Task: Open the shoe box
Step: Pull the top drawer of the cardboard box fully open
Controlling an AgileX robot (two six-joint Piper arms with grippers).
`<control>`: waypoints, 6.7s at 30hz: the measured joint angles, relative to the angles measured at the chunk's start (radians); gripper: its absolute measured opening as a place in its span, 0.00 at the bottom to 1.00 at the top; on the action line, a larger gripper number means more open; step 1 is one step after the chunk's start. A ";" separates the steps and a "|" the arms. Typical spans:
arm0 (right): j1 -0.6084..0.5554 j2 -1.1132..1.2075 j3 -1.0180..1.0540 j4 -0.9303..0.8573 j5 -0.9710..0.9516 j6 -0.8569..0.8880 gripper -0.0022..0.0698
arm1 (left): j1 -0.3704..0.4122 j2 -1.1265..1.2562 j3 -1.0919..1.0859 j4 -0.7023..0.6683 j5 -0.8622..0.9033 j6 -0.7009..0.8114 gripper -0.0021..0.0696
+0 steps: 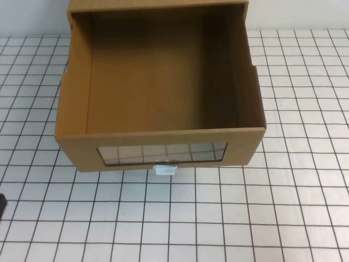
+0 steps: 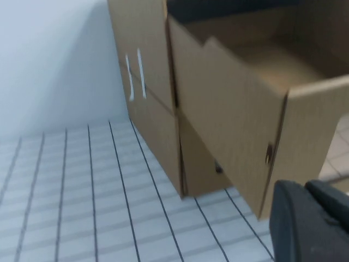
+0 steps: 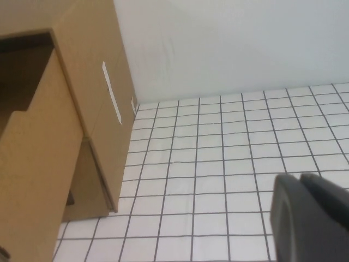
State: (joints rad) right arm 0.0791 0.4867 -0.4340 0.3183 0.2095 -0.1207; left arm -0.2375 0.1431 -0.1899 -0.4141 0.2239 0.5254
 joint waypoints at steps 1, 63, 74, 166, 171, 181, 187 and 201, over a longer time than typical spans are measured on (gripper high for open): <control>0.000 -0.038 0.033 0.010 -0.011 0.000 0.01 | 0.000 -0.008 0.035 -0.026 -0.023 0.000 0.03; -0.070 -0.494 0.458 -0.201 0.144 0.000 0.01 | 0.000 -0.010 0.217 -0.099 -0.160 0.000 0.03; -0.070 -0.494 0.458 -0.201 0.147 0.000 0.01 | 0.000 -0.010 0.217 -0.101 -0.160 0.000 0.03; -0.070 -0.496 0.458 -0.200 0.147 0.000 0.01 | 0.137 -0.154 0.217 0.479 0.169 -0.494 0.03; -0.070 -0.496 0.458 -0.200 0.147 0.000 0.01 | 0.137 -0.154 0.217 0.479 0.169 -0.494 0.03; -0.070 -0.496 0.458 -0.200 0.147 0.000 0.01 | 0.137 -0.154 0.217 0.479 0.169 -0.494 0.03; -0.070 -0.496 0.458 -0.200 0.147 0.000 0.01 | 0.137 -0.154 0.217 0.479 0.169 -0.494 0.03; -0.070 -0.496 0.458 -0.200 0.147 0.000 0.01 | 0.137 -0.154 0.217 0.479 0.169 -0.494 0.03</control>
State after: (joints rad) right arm 0.0087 -0.0091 0.0240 0.1187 0.3569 -0.1207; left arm -0.1009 -0.0113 0.0267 0.0644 0.3925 0.0314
